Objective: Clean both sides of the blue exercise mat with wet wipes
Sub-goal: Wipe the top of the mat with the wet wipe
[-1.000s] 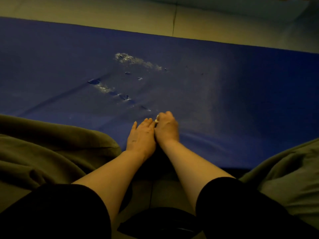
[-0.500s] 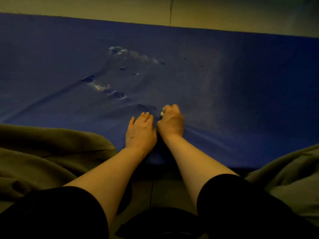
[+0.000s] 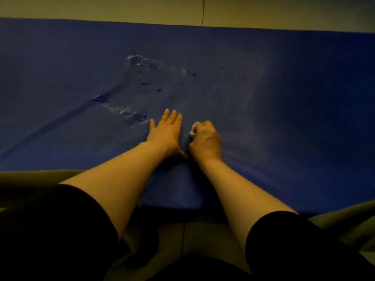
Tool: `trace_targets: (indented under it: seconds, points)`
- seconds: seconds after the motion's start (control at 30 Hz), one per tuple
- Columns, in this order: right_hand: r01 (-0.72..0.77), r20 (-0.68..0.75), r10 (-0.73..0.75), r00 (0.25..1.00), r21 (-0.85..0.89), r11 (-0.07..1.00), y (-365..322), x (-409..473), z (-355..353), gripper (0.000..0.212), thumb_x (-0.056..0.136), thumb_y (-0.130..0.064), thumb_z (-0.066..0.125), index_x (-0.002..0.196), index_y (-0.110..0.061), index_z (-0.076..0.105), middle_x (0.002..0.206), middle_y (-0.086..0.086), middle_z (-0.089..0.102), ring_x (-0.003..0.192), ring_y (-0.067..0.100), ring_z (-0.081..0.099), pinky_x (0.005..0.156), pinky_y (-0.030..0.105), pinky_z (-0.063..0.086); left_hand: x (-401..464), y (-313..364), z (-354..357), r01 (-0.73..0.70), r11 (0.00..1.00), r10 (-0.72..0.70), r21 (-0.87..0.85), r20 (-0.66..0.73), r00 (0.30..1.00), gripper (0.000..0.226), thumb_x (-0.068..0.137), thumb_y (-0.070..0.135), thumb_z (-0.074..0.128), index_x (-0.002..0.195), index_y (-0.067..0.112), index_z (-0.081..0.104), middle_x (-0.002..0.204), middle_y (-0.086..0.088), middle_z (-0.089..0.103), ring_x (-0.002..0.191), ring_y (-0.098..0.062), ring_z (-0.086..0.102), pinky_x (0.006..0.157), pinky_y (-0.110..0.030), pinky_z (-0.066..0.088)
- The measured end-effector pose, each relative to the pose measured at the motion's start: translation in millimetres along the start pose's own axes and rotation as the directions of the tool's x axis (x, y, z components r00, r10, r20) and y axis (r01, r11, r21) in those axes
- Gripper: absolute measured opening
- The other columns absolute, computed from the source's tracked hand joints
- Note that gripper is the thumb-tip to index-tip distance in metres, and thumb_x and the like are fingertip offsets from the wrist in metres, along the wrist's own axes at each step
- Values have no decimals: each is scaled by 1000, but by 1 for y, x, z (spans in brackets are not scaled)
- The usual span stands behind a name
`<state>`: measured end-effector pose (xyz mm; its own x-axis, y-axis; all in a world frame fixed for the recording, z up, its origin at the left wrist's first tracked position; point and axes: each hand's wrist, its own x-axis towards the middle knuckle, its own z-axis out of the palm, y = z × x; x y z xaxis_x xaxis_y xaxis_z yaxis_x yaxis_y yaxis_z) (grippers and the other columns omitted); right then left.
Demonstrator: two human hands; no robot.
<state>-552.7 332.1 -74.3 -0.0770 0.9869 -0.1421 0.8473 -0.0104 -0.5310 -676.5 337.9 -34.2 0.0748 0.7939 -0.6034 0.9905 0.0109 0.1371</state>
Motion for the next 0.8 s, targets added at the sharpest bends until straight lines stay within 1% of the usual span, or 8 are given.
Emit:
trace_targets:
  seconds: [0.1,0.27,0.33,0.4,0.5,0.6,0.7,0.8]
  points:
    - [39,-6,-39,999,3,999,15,10,-5,16,80,-2,53,93,-6,64,102,15,56,87,34,57,69,30,39,11,-1,2,5,1000,-6,12,80,997,136,64,58,80,153,13,-12,160,-3,-20,147,-22,-18,117,-58,0]
    - [-303,-318,305,898,57,951,71,32,-30,21,75,5,49,86,-8,62,98,16,54,83,38,54,72,34,38,22,-2,0,9,1000,-7,-9,180,984,137,63,58,80,152,15,-14,160,-4,-22,148,-21,-15,116,-61,-2]
    - [-340,-373,347,861,88,936,66,33,-23,20,77,5,46,84,-5,61,97,17,55,82,38,54,71,35,37,23,-2,3,16,999,-21,30,174,985,137,62,60,80,153,15,-13,160,-4,-21,148,-20,-14,114,-64,-3]
    - [-183,-341,215,915,124,975,43,29,-5,18,75,5,46,81,-2,62,91,20,58,80,38,55,69,31,35,24,0,5,33,993,-51,114,153,987,137,62,63,78,153,14,-12,160,-5,-19,148,-20,-13,110,-70,-6]
    - [116,-101,-112,989,34,993,9,20,27,9,80,-2,52,82,-3,62,91,18,59,77,36,57,66,32,39,26,3,4,58,991,-73,122,129,989,126,71,56,75,153,15,-10,160,-6,-18,148,-19,-11,105,-74,-9]
    - [167,-83,-165,983,24,986,20,32,22,13,79,1,55,85,-3,65,91,18,60,77,37,58,65,37,45,26,3,4,57,988,-78,140,145,986,133,65,62,76,153,16,-12,160,-5,-19,148,-19,-13,104,-73,-12]
    - [-14,-263,11,965,-9,1000,59,54,-8,19,73,7,52,83,-4,64,91,21,58,77,40,56,67,36,37,24,3,3,56,987,-81,150,167,983,139,60,68,76,153,17,-14,160,-4,-20,148,-20,-13,105,-73,-11]
    - [-213,-302,202,932,-6,977,73,62,-24,19,77,7,47,87,-2,60,100,21,53,81,41,53,71,42,40,24,4,3,58,987,-82,148,159,984,140,60,68,76,153,16,-15,160,-5,-20,148,-19,-13,106,-72,-11]
